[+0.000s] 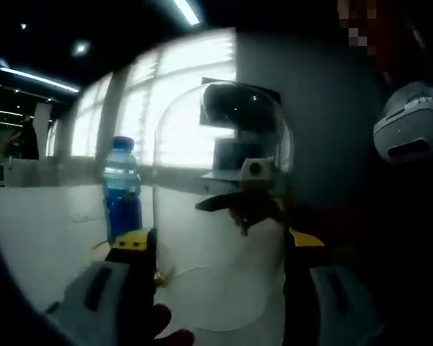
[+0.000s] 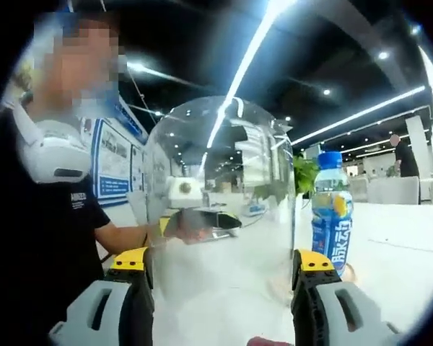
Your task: Open the cover put in the Mizone put the cover back on
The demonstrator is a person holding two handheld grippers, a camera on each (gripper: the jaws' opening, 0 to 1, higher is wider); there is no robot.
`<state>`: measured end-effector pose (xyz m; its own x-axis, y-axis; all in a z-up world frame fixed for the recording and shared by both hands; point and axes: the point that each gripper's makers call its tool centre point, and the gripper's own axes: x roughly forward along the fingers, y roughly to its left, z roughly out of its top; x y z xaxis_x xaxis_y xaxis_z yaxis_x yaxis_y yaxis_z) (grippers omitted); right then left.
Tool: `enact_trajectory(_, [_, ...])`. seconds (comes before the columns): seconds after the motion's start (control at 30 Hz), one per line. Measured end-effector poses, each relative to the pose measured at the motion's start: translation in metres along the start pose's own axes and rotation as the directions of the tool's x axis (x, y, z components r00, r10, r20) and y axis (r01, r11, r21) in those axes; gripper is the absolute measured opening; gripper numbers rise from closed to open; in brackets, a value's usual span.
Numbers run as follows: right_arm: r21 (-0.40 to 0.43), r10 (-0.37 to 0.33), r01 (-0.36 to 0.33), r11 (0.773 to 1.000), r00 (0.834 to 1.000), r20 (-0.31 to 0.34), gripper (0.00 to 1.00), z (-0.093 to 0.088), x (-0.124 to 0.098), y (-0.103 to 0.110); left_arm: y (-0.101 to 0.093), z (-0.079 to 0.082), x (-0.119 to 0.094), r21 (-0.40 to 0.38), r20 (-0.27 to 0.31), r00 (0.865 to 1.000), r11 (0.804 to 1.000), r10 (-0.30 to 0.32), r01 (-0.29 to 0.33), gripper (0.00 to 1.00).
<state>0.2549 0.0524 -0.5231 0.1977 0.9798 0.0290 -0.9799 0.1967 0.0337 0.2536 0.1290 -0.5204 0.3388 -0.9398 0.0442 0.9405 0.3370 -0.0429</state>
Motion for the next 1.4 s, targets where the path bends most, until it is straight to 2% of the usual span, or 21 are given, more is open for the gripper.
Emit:
enact_trajectory(0.2, [-0.002,0.020,-0.020,1.000,0.999,-0.028,0.77,-0.002,0.008,-0.001,0.003,-0.004,0.012,-0.020,-0.020,0.999,0.999,-0.049,0.049,0.65])
enact_trajectory(0.33, [-0.005,0.025,-0.026,1.000,0.998,-0.064,0.78,-0.001,0.011,-0.001,0.001,-0.011,0.023,0.005,-0.065,0.995,0.997,-0.071,0.071,0.70])
enact_trajectory(0.43, [-0.010,0.041,-0.042,0.999,0.996,-0.079,0.80,-0.003,0.013,-0.003,0.002,-0.010,0.027,-0.005,-0.076,0.993,0.996,-0.091,0.091,0.72])
enact_trajectory(0.67, [-0.020,0.078,-0.080,0.997,0.993,-0.086,0.86,-0.006,0.022,-0.004,0.003,-0.010,0.029,-0.023,-0.062,0.991,0.993,-0.119,0.118,0.74])
enact_trajectory(0.77, [-0.030,0.084,-0.087,0.996,0.994,-0.072,0.89,-0.008,0.027,-0.002,0.002,-0.008,0.032,-0.026,-0.054,0.991,0.993,-0.121,0.119,0.75])
enact_trajectory(1.1, [-0.033,0.066,-0.067,0.997,0.997,-0.051,0.90,-0.006,0.028,-0.002,0.000,-0.006,0.040,-0.025,-0.012,0.996,0.996,-0.088,0.088,0.78])
enact_trajectory(1.2, [-0.031,0.061,-0.063,0.998,0.997,-0.054,0.90,-0.006,0.028,-0.001,-0.002,-0.005,0.041,-0.030,-0.032,0.996,0.996,-0.081,0.080,0.79])
enact_trajectory(1.4, [-0.007,0.049,-0.049,0.999,0.998,-0.040,0.90,-0.003,0.030,0.000,-0.002,-0.003,0.039,-0.055,-0.021,0.997,0.995,-0.080,0.078,0.79])
